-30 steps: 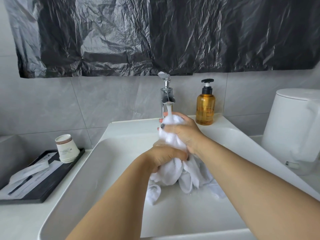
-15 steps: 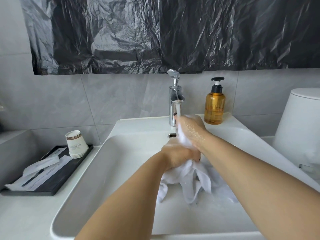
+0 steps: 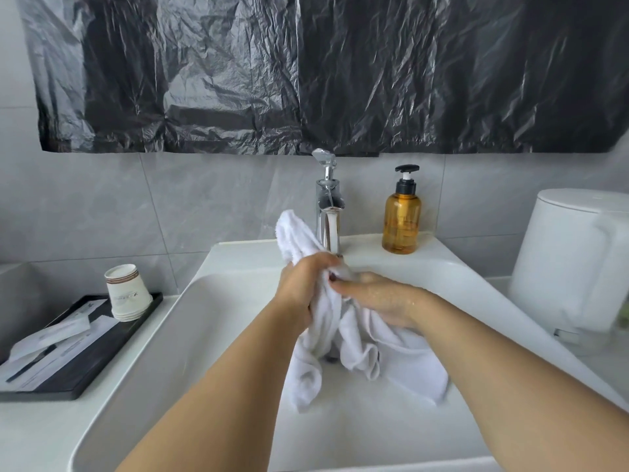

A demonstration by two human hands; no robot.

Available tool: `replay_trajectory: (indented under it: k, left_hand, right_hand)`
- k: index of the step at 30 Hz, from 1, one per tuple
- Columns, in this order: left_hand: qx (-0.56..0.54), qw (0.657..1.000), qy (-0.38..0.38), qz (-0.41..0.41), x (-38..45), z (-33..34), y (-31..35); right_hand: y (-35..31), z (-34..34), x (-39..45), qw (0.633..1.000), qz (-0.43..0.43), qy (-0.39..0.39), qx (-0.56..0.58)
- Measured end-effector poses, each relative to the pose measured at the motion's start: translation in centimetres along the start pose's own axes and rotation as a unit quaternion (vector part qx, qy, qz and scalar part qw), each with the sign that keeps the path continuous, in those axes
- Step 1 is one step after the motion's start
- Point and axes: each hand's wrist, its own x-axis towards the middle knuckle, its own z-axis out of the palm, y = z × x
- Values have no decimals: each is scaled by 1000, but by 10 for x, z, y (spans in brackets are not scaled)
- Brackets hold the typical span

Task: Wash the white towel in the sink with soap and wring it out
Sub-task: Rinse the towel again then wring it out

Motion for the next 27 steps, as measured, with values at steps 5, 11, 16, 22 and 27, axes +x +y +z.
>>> replay_trajectory:
  k: [5, 11, 16, 22, 27]
  left_hand:
    - [-61, 997, -43, 1, -4, -3, 11]
    - [26, 976, -213, -34, -11, -9, -6]
    - [121, 955, -259, -79, -11, -7, -22]
    - [235, 942, -225, -84, -18, -1, -20]
    - [317, 940, -106, -65, -19, 11, -26]
  right_hand:
    - [-11, 12, -2, 995, -54, 56, -54]
    - [-16, 7, 10, 961, -37, 185, 200]
    - [-18, 3, 14, 950, -9, 250, 187]
    - [-19, 12, 7, 963, 35, 235, 130]
    - [-14, 12, 8, 971, -8, 212, 114]
